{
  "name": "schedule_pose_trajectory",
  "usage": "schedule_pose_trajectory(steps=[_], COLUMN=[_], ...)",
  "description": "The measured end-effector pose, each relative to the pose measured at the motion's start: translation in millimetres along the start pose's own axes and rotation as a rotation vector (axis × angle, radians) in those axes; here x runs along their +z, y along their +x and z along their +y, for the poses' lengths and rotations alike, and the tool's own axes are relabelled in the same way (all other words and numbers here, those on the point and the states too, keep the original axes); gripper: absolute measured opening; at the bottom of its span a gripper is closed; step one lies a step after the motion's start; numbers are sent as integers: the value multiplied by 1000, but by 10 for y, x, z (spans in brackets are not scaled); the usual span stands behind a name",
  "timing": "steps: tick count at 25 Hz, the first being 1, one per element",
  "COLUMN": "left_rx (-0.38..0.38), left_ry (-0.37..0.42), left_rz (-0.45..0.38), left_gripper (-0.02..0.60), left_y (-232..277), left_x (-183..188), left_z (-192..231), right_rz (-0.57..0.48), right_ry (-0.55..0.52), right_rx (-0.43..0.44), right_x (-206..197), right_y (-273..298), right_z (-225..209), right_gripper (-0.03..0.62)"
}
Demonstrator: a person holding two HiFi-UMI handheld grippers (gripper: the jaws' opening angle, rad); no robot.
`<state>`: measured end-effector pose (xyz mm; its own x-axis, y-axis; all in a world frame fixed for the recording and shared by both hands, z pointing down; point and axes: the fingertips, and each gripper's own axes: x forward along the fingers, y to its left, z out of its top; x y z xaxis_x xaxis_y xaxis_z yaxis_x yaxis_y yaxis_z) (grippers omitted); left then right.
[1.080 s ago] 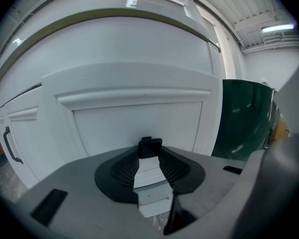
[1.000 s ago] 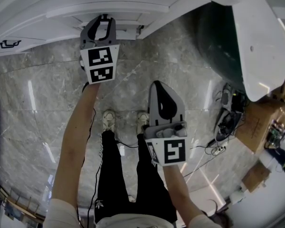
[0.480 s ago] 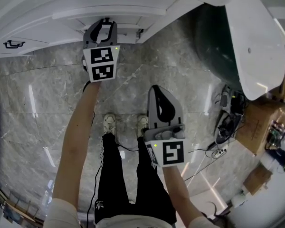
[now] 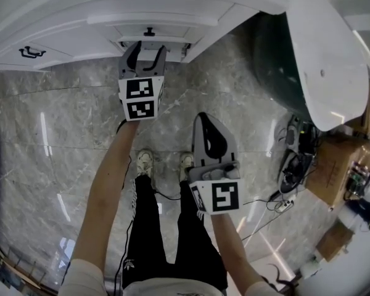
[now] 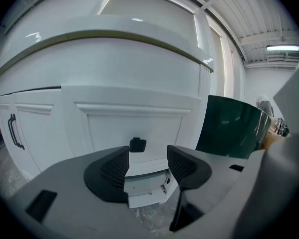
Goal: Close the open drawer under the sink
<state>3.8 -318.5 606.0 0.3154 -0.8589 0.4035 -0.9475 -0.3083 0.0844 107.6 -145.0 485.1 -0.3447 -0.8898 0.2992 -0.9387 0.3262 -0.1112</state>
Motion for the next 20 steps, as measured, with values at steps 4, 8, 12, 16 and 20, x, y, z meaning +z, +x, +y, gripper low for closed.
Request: schedule_pose_trajectory(steps=[4,8,12,16,20], left_rx=[-4,-4,13,55,138], left_ry=[-47,-49,-13,35,58], left_rz=[-37,-100,-192,-311,-395], left_gripper=[252,252,195,106,25], left_y=[-366,-865,-1445,-2209,-3001], left_x=[326,774,1327,2017,2537], left_z=[-58,-171,-326,-419,-368], right_rz=[-45,-101,-147,-164,-198], right_ry=[6,6,-14,-8,4], right_rx=[8,22,38,30,7], right_x=[265,673,1113,1537,1967], right_y=[-64,-156,-331,-559,-842], right_z=[81,182,296,360,362], right_gripper=[29,29,29,29,29])
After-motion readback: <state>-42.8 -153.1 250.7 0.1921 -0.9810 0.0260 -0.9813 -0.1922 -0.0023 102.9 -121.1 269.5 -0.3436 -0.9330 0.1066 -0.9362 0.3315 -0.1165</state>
